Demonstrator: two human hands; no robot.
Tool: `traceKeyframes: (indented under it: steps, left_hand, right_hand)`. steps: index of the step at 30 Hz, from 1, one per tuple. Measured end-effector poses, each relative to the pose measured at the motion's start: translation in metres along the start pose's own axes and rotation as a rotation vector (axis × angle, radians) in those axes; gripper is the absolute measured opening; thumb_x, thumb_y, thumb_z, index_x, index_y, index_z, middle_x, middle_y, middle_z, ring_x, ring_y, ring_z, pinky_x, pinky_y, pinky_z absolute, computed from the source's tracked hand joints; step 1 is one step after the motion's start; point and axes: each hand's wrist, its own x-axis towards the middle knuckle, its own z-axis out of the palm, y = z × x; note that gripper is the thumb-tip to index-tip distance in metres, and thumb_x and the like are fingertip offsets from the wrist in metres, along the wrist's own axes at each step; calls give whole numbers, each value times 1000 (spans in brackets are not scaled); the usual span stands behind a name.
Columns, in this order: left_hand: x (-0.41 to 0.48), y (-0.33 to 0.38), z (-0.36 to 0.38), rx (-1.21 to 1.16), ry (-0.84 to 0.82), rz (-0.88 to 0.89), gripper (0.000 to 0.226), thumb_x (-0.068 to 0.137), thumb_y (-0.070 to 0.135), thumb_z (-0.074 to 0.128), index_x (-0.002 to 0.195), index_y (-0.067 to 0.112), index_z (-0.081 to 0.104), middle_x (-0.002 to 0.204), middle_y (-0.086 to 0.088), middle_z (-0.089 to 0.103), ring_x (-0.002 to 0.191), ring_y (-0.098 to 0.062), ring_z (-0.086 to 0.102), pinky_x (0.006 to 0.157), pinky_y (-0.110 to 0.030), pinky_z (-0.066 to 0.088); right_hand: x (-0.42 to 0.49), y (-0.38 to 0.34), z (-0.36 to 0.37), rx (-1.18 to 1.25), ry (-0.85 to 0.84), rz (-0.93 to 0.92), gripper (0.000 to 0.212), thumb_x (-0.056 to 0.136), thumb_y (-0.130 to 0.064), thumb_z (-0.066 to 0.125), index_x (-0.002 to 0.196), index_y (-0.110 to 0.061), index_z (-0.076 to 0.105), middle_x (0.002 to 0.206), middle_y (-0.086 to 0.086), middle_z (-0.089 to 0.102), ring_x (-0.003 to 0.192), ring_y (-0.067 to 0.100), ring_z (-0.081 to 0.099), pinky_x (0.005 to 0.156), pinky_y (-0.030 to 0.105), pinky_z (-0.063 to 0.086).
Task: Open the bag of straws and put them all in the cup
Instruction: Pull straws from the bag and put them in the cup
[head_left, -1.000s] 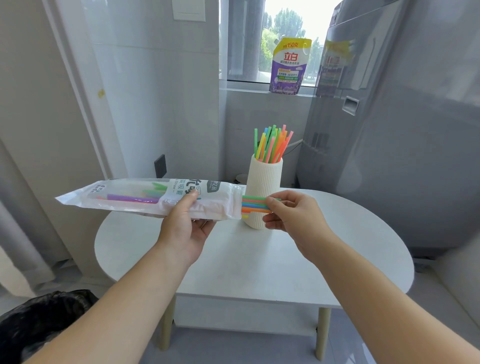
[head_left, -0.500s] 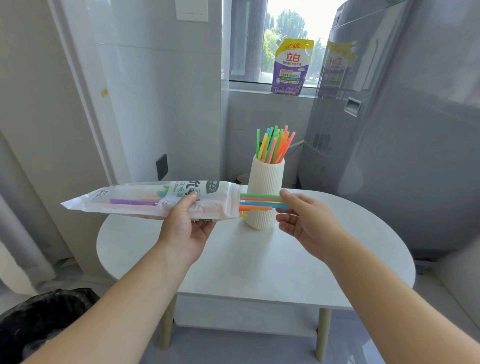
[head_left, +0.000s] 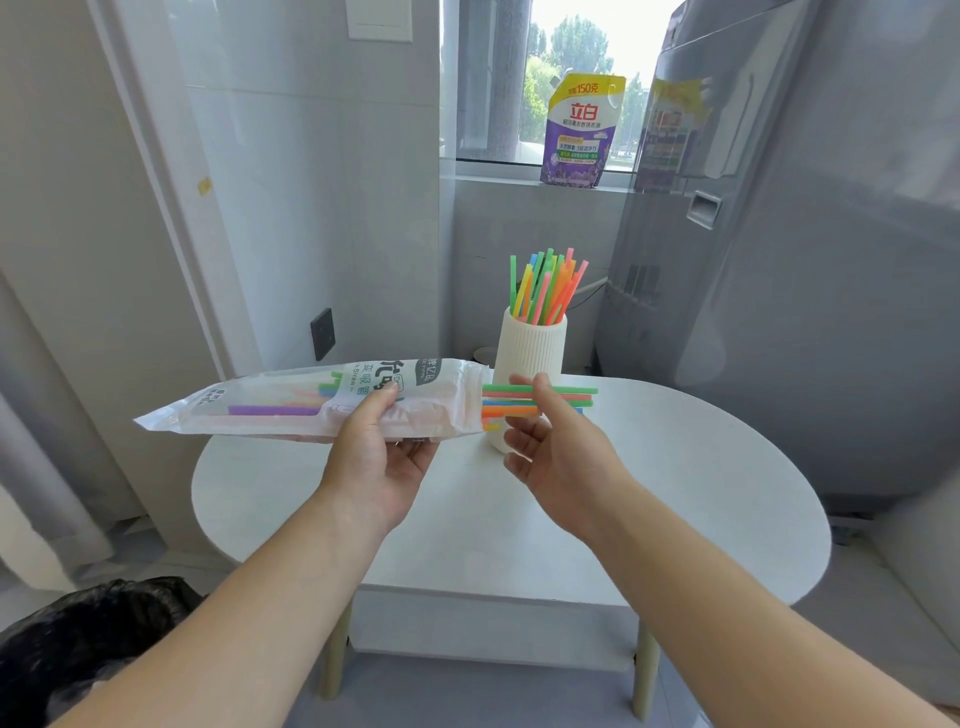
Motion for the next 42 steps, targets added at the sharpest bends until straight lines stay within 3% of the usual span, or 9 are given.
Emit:
traceKeyframes:
  steps: [5,9,16,21,29,34,37,42]
  left_hand:
    - [-1,-2,1,-14,8,-18,22,95,13,65,116,17,65,99,-6,79,78,-18,77,62,-30,63]
    - [-1,-2,1,-21,15,-26,24,94,13,66,118,16,65,93,-5,79,75,-18,77,60,-29,62]
    - [0,-3,1,-18,19,-38,21,94,15,65,116,16,66,95,-5,79,78,-18,76,70,-30,64]
    - [1,0,-1,-24,34,-33,21,94,15,66,115,16,65,101,-6,78,84,-18,75,79,-31,62]
    - [3,4,-1,-58,58,-15,16,95,15,65,111,17,64,98,-5,78,85,-18,75,82,-31,61]
    - [7,7,-3,-69,78,2,21,94,17,66,115,18,64,94,-4,78,79,-17,76,75,-30,63]
    - [8,10,-5,-83,85,16,24,94,16,66,118,18,63,93,-4,78,81,-17,76,74,-30,63]
    - [11,13,-7,-92,83,44,38,94,16,66,132,16,61,92,-4,78,80,-17,76,76,-31,63]
  right_hand:
    - [1,-5,6,52,43,-95,32,101,-39,54,117,-19,73,105,3,64,84,17,53,78,32,46]
    - [8,-6,2,-13,135,-132,40,99,-42,57,125,-13,65,119,9,70,94,17,62,72,30,46]
    - [9,-21,-3,-124,185,-260,37,98,-42,58,109,-10,73,86,3,66,68,11,58,69,26,49]
    - [4,-38,-10,-164,124,-344,35,98,-37,58,107,-7,73,87,6,72,64,8,69,64,22,55]
    - [-5,-69,-21,-234,121,-471,27,99,-31,59,97,-6,70,92,15,76,81,25,77,73,32,63]
    - [-11,-87,-28,-280,152,-557,25,100,-28,59,91,-6,69,80,10,76,73,24,77,66,30,63]
    - [-14,-96,-35,-330,197,-578,25,99,-30,60,92,-8,70,73,1,77,71,23,77,70,33,63]
    - [-22,-112,-47,-297,264,-610,24,99,-29,61,89,-9,67,82,5,75,72,23,77,68,33,64]
